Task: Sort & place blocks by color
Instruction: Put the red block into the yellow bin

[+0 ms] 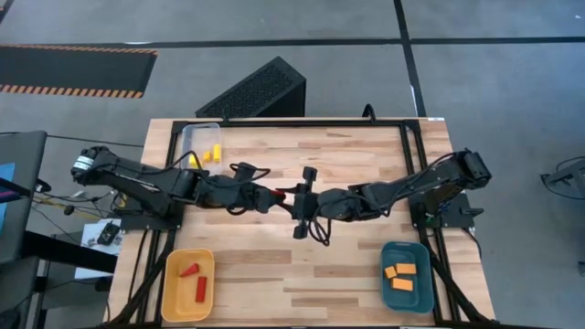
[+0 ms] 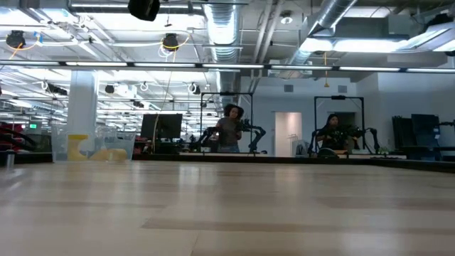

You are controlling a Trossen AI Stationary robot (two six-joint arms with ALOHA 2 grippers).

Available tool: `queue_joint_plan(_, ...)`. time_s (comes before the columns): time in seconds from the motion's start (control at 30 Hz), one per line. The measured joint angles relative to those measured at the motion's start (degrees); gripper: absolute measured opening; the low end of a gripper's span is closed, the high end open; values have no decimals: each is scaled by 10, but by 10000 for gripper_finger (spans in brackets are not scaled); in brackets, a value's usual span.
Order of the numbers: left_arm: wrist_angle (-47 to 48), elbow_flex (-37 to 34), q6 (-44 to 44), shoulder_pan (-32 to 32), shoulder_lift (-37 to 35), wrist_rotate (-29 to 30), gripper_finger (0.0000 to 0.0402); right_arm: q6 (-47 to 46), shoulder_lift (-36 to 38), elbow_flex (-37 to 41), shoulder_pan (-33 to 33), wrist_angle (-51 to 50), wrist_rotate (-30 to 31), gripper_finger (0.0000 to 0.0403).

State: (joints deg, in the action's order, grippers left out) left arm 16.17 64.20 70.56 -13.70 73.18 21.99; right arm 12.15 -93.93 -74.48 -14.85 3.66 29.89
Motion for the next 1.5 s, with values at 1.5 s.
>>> queue_joint_plan(1.5,422,0,351,-485,184,-247,119,-179,1,0,99,-134,-4,270)
